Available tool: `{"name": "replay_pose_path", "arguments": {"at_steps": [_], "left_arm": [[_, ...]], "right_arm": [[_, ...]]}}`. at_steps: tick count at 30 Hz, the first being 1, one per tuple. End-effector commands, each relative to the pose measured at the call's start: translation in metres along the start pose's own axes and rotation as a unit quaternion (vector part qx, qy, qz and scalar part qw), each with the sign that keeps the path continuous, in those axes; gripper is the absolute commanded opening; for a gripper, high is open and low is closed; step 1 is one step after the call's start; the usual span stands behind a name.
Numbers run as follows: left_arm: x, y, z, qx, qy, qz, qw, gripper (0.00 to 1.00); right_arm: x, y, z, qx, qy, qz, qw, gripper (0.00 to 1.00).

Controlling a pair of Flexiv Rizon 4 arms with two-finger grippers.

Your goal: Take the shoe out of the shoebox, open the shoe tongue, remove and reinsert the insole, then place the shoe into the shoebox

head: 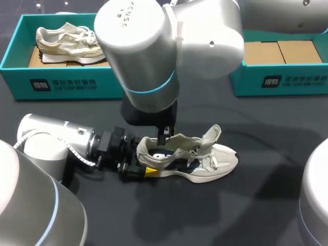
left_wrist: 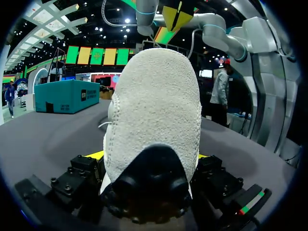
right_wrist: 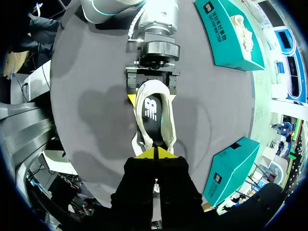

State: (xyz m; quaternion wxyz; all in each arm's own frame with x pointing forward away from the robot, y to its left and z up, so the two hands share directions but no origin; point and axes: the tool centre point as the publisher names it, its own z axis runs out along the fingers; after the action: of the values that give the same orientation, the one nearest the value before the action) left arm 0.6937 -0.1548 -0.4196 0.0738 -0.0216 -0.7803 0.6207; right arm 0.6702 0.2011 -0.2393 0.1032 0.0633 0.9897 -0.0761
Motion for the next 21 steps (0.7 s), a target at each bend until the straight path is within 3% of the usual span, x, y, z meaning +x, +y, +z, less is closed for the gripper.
{"name": "replay_pose_path", "arguments": {"at_steps": [1, 3, 5, 10, 21], "left_arm": [[0.0, 0.001, 0.0, -0.001, 0.0, 0.0, 1.0, 0.0], [0.0, 0.001, 0.0, -0.001, 0.0, 0.0, 1.0, 0.0], [0.0, 0.001, 0.0, -0.001, 0.0, 0.0, 1.0, 0.0], [0.0, 0.001, 0.0, -0.001, 0.0, 0.0, 1.0, 0.0], [0.0, 0.001, 0.0, -0.001, 0.0, 0.0, 1.0, 0.0]], "right_arm": [[0.001, 0.001, 0.0, 0.001, -0.001, 0.001, 1.0, 0.0], [0.001, 0.001, 0.0, 0.001, -0.001, 0.001, 1.0, 0.0], [0.002, 0.014, 0.01, 0.014, -0.004, -0.011, 1.0, 0.0], [0.01, 0.034, 0.034, -0.009, 0.01, -0.065, 0.998, 0.0], [0.01, 0.034, 0.034, -0.009, 0.01, -0.065, 0.998, 0.0]]}}
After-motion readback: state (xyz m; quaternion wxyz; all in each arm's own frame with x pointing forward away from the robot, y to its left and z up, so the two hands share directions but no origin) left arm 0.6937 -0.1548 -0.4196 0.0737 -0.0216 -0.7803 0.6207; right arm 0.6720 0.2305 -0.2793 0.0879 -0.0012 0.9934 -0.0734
